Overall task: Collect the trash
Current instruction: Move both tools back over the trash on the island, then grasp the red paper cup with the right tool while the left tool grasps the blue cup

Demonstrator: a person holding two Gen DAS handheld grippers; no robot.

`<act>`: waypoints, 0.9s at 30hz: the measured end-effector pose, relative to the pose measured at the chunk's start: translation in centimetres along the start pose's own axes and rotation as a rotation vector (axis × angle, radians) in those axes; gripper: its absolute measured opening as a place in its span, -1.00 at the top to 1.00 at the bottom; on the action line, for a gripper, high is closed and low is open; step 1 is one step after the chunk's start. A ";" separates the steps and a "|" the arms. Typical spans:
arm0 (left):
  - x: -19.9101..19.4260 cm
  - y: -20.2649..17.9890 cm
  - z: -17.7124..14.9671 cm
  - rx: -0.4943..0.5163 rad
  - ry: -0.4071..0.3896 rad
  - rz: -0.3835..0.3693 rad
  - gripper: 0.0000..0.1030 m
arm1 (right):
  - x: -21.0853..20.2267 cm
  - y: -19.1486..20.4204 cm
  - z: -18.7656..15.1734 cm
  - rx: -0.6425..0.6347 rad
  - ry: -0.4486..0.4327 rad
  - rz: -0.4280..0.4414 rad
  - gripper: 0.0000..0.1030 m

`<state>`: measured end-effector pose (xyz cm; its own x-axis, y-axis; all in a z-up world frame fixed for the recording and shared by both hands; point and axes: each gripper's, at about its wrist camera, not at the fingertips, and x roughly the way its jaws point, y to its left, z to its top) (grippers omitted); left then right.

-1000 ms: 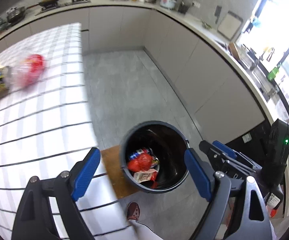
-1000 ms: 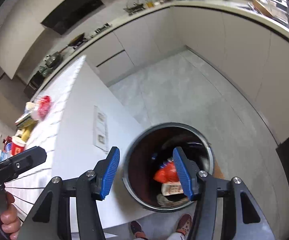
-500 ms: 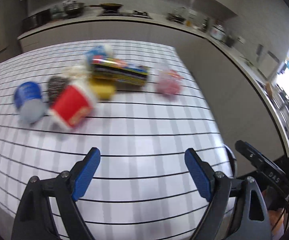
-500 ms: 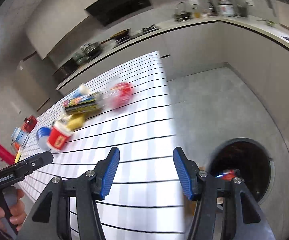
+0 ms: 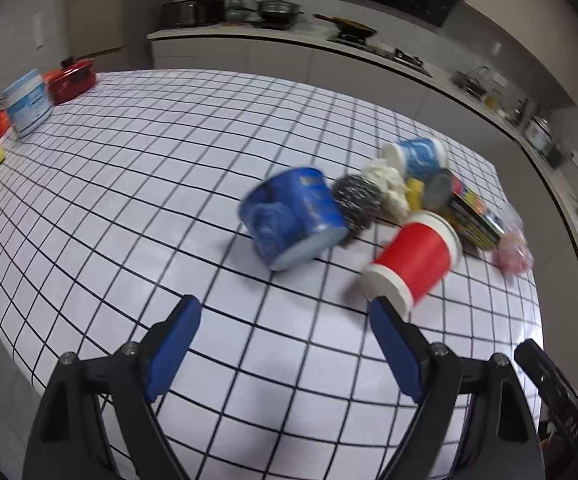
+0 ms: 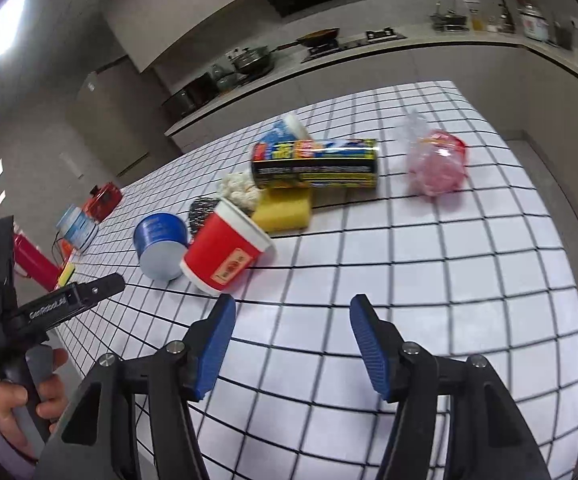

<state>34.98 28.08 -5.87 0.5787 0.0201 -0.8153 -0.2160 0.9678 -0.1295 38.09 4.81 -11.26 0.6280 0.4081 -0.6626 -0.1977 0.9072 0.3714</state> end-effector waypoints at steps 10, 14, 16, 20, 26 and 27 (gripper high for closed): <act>2.7 0.9 2.3 -0.072 0.028 0.035 -0.72 | 2.8 1.8 1.1 0.017 0.009 0.042 -0.38; 3.5 1.5 3.6 -0.089 0.020 0.020 -0.79 | 3.1 3.0 1.4 0.019 -0.007 0.021 -0.38; 4.3 2.1 4.2 -0.103 0.035 -0.006 -0.81 | 3.4 3.6 1.6 0.024 -0.023 -0.002 -0.38; 5.8 2.3 5.3 -0.096 0.088 -0.067 -0.87 | 4.4 4.7 1.6 0.073 -0.026 -0.023 -0.38; 6.7 2.1 6.2 -0.077 0.126 -0.122 -0.87 | 5.1 6.0 1.4 0.083 -0.029 -0.064 -0.38; 6.9 2.1 6.2 -0.075 0.129 -0.128 -0.87 | 5.2 6.0 1.5 0.085 -0.030 -0.068 -0.38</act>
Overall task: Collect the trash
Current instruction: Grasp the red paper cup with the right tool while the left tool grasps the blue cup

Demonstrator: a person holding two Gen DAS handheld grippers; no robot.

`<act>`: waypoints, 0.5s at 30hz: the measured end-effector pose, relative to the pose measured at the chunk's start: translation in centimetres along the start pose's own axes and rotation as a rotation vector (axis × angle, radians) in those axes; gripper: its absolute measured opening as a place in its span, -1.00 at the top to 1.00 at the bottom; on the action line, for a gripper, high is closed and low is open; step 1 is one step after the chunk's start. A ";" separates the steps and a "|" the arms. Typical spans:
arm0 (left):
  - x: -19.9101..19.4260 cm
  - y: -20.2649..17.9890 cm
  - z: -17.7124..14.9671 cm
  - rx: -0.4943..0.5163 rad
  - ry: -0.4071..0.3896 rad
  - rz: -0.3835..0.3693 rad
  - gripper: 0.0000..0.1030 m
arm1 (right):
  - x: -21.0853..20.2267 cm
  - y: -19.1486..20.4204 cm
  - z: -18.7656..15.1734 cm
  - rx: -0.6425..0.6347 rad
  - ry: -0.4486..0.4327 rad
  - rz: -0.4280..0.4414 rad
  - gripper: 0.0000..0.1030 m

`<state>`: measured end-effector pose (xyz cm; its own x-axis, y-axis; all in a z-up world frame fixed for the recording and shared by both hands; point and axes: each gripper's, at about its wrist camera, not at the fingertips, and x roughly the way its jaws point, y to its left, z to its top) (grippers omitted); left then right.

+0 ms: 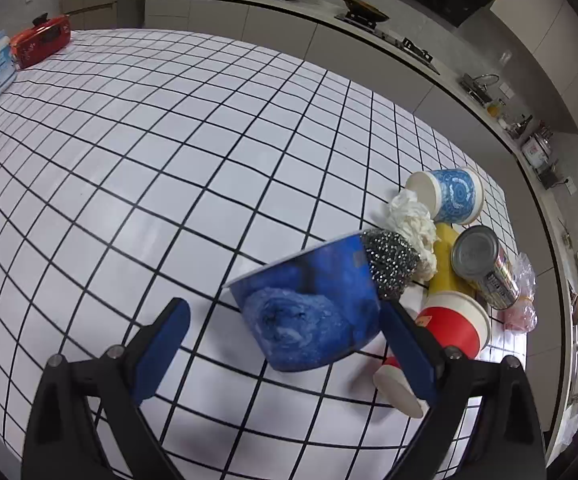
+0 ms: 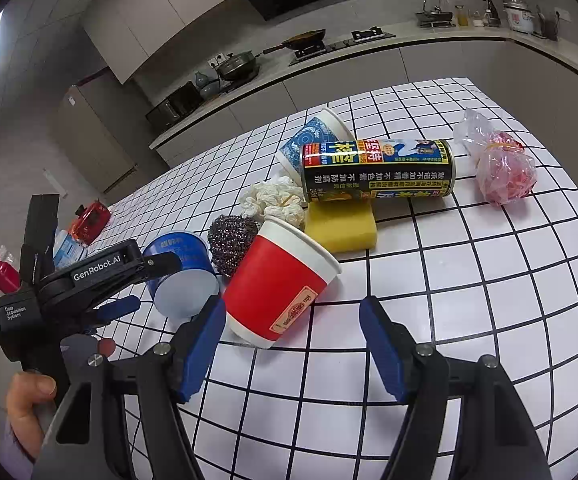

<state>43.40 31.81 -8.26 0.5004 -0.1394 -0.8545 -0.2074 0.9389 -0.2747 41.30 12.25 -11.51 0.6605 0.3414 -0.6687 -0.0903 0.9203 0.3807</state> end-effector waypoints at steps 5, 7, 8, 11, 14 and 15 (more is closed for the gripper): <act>1.2 0.2 0.6 -0.003 0.037 -0.037 -0.87 | 0.6 -0.1 0.4 0.017 -0.001 -0.014 -0.38; 1.6 0.3 0.7 0.001 0.044 -0.040 -0.87 | 1.1 -0.2 0.6 0.031 0.004 -0.014 -0.38; 1.9 0.5 0.7 0.002 0.057 -0.047 -0.87 | 1.4 -0.3 0.6 0.041 0.011 -0.010 -0.38; 2.1 1.1 0.9 -0.011 0.065 -0.074 -0.85 | 2.3 -0.4 0.7 0.063 0.028 -0.001 -0.38; 2.0 1.3 1.2 0.002 0.056 -0.087 -0.78 | 2.8 -0.3 0.7 0.066 0.036 0.001 -0.38; 1.9 1.3 1.3 0.012 0.050 -0.094 -0.69 | 2.9 -0.2 0.7 0.066 0.037 0.001 -0.38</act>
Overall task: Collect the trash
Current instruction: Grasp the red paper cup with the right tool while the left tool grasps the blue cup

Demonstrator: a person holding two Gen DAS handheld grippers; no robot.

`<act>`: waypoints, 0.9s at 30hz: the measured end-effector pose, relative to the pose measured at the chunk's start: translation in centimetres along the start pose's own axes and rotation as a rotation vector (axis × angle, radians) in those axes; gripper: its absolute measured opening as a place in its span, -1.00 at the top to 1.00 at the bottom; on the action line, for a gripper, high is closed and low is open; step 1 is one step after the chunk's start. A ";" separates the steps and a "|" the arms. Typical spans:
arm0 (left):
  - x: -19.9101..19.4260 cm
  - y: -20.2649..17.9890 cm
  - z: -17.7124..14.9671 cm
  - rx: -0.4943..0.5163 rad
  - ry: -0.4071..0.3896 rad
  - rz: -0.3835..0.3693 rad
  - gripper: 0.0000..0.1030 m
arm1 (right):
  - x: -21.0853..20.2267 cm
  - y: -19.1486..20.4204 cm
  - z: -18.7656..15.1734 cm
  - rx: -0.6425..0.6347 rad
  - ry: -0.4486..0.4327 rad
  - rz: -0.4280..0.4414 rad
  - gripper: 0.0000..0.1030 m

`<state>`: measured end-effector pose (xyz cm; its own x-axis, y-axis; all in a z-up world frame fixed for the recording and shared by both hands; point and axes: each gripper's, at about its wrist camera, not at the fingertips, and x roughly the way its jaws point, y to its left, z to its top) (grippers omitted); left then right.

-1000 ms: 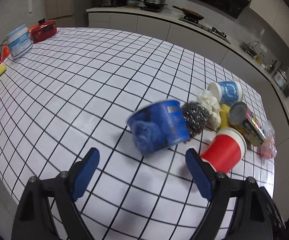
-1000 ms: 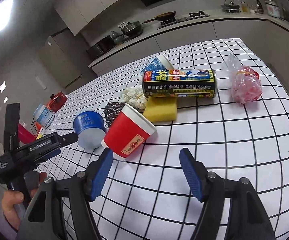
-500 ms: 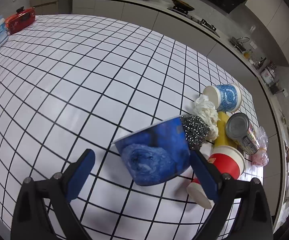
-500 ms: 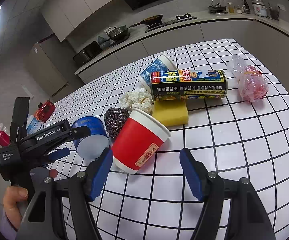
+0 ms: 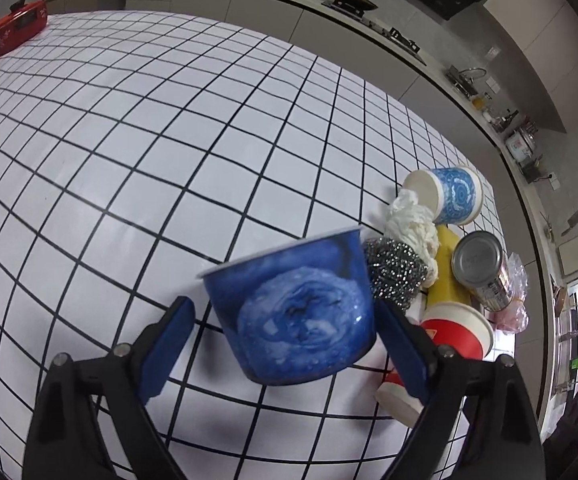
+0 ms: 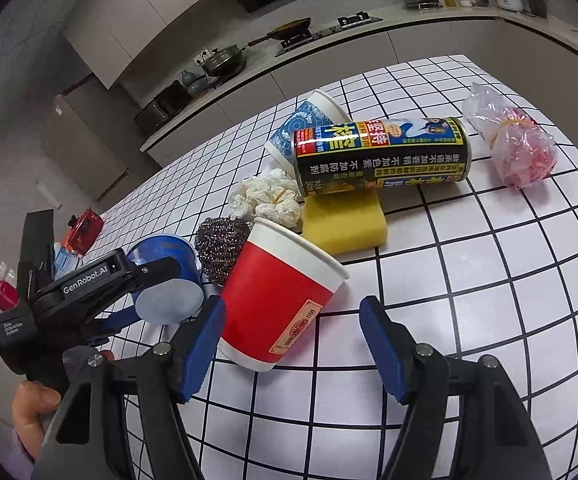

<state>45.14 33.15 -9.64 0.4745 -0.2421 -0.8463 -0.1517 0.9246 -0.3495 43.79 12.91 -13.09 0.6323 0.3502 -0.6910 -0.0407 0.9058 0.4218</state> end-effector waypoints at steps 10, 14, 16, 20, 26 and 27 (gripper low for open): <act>-1.2 0.4 0.0 0.052 -0.035 -0.024 -0.59 | 0.9 0.1 -0.1 0.023 0.017 -0.003 -0.38; -1.6 0.7 -0.2 0.078 -0.032 -0.032 -0.57 | 1.5 0.2 -0.2 0.055 0.032 0.011 -0.38; -1.8 0.7 -0.5 0.092 -0.029 -0.031 -0.57 | 1.8 0.4 -0.2 0.062 0.034 0.014 -0.39; -2.1 0.7 -1.5 0.135 -0.020 -0.024 -0.56 | 2.5 0.5 -0.1 0.089 0.035 0.014 -0.46; -1.8 0.9 -2.1 0.151 -0.002 -0.025 -0.56 | 3.6 1.2 0.1 0.116 0.047 0.020 -0.47; -1.8 0.8 -2.2 0.157 -0.004 -0.022 -0.56 | 3.7 1.3 0.2 0.120 0.049 0.021 -0.47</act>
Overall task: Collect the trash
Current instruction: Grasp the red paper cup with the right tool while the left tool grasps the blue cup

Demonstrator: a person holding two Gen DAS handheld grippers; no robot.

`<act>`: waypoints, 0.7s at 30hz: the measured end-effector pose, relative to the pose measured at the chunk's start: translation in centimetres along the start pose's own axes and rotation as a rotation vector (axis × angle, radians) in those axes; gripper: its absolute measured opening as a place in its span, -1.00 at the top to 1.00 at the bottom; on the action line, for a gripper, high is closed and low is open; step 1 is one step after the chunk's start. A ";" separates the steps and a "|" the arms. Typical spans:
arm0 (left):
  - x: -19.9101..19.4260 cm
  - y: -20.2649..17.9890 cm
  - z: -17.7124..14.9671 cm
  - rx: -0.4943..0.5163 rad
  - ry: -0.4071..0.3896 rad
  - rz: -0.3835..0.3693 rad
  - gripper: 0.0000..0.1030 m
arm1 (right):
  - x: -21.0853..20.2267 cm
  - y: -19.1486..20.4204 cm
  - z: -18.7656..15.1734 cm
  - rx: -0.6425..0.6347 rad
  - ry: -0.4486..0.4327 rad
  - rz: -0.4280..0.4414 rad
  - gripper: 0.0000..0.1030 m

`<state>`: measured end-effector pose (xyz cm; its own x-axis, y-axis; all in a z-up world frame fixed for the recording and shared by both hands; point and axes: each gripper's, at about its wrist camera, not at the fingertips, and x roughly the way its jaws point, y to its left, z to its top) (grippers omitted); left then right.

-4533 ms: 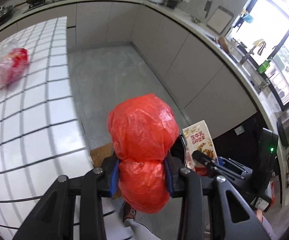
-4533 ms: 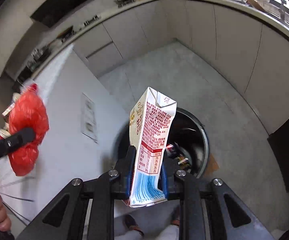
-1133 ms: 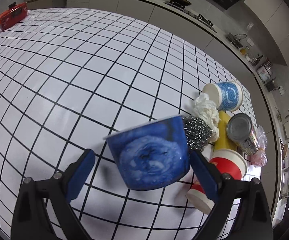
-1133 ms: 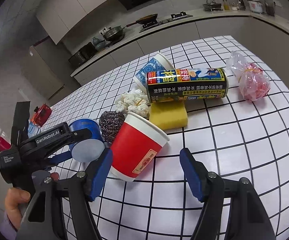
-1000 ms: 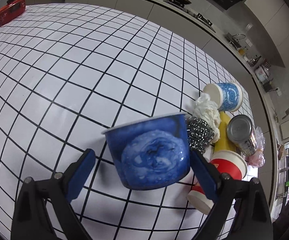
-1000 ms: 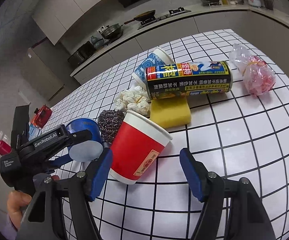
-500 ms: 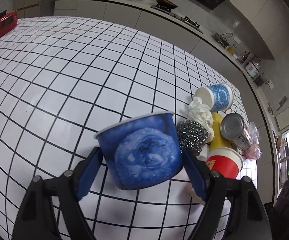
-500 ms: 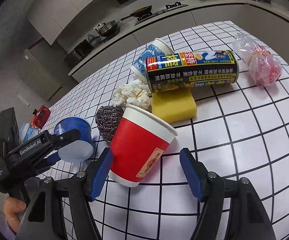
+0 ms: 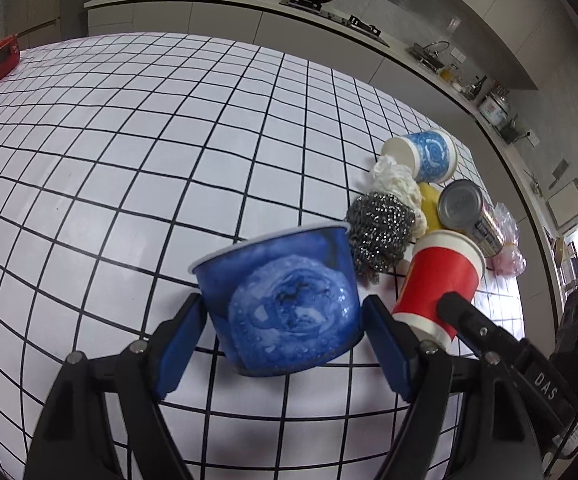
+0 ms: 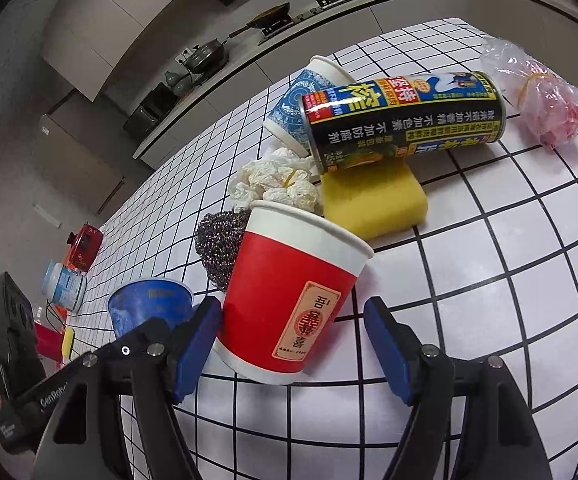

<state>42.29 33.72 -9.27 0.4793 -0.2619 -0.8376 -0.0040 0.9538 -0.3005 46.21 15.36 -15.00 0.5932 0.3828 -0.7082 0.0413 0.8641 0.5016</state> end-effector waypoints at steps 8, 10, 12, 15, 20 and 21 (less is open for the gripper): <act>-0.1 -0.2 -0.3 0.019 -0.004 -0.001 -0.55 | 1.2 0.4 0.4 0.046 0.013 -0.006 -0.47; -0.1 -0.2 -0.3 0.020 -0.003 -0.002 -0.55 | 1.8 0.5 0.5 0.046 0.033 -0.015 -0.47; -0.2 -0.1 -0.3 0.017 -0.003 -0.003 -0.55 | 1.9 0.6 0.5 0.052 0.028 -0.014 -0.46; -0.2 -0.1 -0.4 0.016 -0.003 -0.005 -0.55 | 1.8 1.0 0.6 0.015 0.015 -0.020 -0.32; -0.3 0.0 -0.5 0.009 -0.010 -0.009 -0.54 | 1.2 1.4 0.0 -0.032 -0.002 -0.017 -0.25; -0.4 0.0 -0.6 0.008 -0.014 -0.013 -0.54 | 0.8 1.6 -0.1 -0.047 -0.012 -0.019 -0.24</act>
<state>41.58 33.77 -9.19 0.4916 -0.2724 -0.8272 0.0097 0.9515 -0.3075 46.70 17.06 -14.86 0.6019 0.3625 -0.7115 0.0153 0.8856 0.4641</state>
